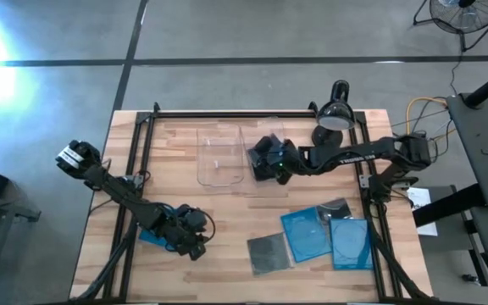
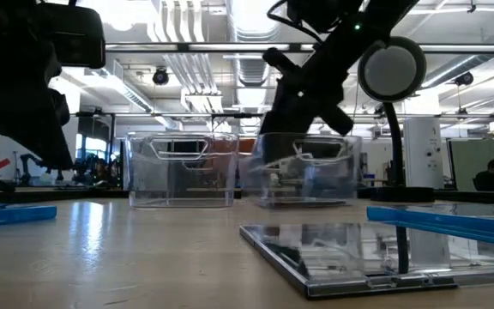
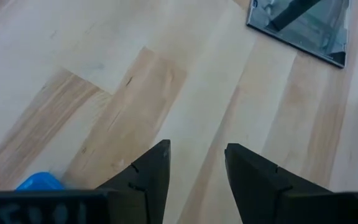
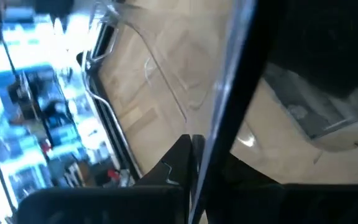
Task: Pick & place jewel cases by type
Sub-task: Put the black CD case into the right transparent bin
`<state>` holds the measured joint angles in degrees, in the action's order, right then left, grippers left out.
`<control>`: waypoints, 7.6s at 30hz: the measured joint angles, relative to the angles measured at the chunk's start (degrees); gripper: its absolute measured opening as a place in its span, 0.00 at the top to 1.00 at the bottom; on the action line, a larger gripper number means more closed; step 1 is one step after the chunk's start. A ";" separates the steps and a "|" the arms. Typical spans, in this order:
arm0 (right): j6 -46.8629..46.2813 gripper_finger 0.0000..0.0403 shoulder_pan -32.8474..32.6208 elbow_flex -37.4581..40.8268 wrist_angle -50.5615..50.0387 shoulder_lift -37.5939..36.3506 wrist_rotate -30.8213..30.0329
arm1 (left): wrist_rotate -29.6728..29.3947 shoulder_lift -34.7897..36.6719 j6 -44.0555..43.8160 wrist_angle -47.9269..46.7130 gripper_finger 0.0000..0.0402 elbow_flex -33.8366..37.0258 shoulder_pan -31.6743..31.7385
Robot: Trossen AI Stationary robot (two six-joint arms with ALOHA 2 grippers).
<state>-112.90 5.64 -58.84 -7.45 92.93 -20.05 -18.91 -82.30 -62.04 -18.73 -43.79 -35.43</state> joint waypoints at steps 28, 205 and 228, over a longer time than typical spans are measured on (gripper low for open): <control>64.68 0.47 -17.27 -13.50 -30.39 -0.88 33.64 | 2.60 3.13 15.73 -1.52 0.66 -0.07 -0.28; 108.29 0.98 -4.60 -13.25 -38.71 -11.45 -2.82 | -2.10 4.87 -0.43 -2.16 0.66 1.07 -2.88; 137.26 0.98 0.60 -50.70 -80.72 23.79 14.74 | -3.92 4.87 -0.65 -1.85 0.66 1.05 -2.88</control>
<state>24.36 6.25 -109.53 -88.16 116.72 -5.31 -22.83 -77.43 -62.69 -20.58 -42.74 -38.30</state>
